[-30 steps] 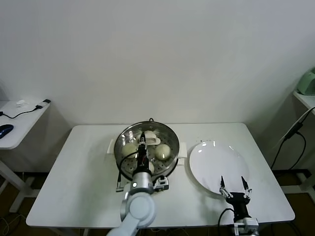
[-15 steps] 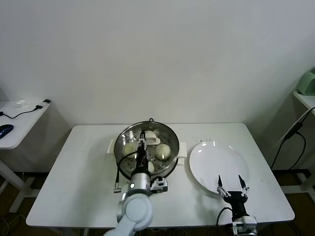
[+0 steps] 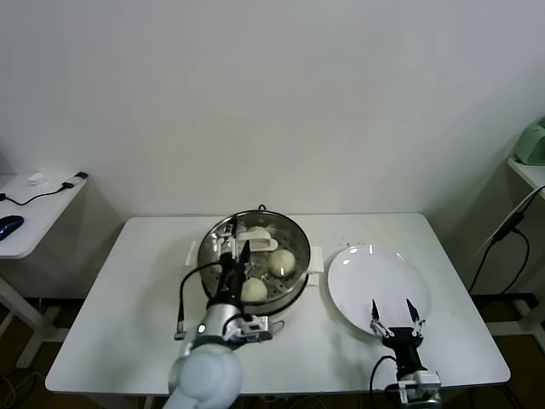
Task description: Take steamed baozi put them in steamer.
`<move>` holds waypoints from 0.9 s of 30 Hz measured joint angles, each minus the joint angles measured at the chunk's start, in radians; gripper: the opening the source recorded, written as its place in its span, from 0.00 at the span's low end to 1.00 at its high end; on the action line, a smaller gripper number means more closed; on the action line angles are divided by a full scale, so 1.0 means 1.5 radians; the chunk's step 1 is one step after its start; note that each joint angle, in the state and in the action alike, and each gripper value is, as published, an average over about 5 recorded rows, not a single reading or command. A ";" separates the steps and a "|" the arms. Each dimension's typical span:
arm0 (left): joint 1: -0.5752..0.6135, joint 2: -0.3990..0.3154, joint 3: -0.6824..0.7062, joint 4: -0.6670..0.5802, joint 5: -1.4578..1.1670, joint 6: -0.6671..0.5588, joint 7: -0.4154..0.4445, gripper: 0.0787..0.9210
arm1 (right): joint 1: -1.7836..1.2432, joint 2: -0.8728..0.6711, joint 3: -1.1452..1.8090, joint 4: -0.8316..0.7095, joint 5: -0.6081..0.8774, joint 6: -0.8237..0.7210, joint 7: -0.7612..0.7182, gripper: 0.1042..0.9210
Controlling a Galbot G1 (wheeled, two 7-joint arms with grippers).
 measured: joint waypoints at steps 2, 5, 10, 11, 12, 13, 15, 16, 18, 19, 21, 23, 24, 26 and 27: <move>0.010 0.000 -0.030 -0.014 -0.076 -0.026 -0.030 0.88 | 0.000 -0.002 -0.003 0.002 0.002 0.004 0.000 0.88; 0.027 0.001 -0.091 -0.028 -0.206 -0.069 -0.068 0.88 | -0.001 -0.006 -0.007 0.006 0.004 0.008 0.001 0.88; 0.070 0.019 -0.222 -0.019 -0.430 -0.151 -0.095 0.88 | 0.003 -0.013 -0.017 0.009 0.006 0.014 0.001 0.88; 0.080 0.025 -0.246 -0.011 -0.473 -0.170 -0.096 0.88 | 0.004 -0.014 -0.018 0.008 0.007 0.015 0.002 0.88; 0.089 0.032 -0.270 -0.001 -0.518 -0.188 -0.097 0.88 | 0.005 -0.016 -0.020 0.008 0.007 0.016 0.003 0.88; 0.099 0.039 -0.291 0.010 -0.563 -0.206 -0.097 0.88 | 0.006 -0.017 -0.021 0.007 0.008 0.016 0.003 0.88; 0.116 0.050 -0.325 0.034 -0.646 -0.238 -0.097 0.88 | 0.008 -0.019 -0.025 0.006 0.010 0.018 0.004 0.88; 0.124 0.054 -0.340 0.046 -0.684 -0.253 -0.096 0.88 | 0.008 -0.020 -0.026 0.005 0.010 0.019 0.004 0.88; 0.138 0.061 -0.363 0.068 -0.751 -0.281 -0.095 0.88 | 0.010 -0.020 -0.029 0.002 0.011 0.021 0.004 0.88; 0.144 0.063 -0.372 0.080 -0.780 -0.294 -0.095 0.88 | 0.012 -0.020 -0.030 0.001 0.011 0.022 0.005 0.88; 0.154 0.066 -0.385 0.103 -0.830 -0.318 -0.094 0.88 | 0.014 -0.020 -0.031 -0.003 0.011 0.025 0.005 0.88; 0.164 0.068 -0.394 0.125 -0.871 -0.341 -0.093 0.88 | 0.016 -0.021 -0.033 -0.008 0.011 0.029 0.006 0.88; 0.168 0.068 -0.397 0.136 -0.888 -0.351 -0.093 0.88 | 0.018 -0.021 -0.033 -0.011 0.012 0.031 0.007 0.88; 0.176 0.069 -0.400 0.157 -0.917 -0.370 -0.091 0.88 | 0.020 -0.021 -0.033 -0.017 0.015 0.035 0.008 0.88; 0.180 0.069 -0.401 0.167 -0.929 -0.378 -0.090 0.88 | 0.022 -0.021 -0.033 -0.020 0.016 0.036 0.008 0.88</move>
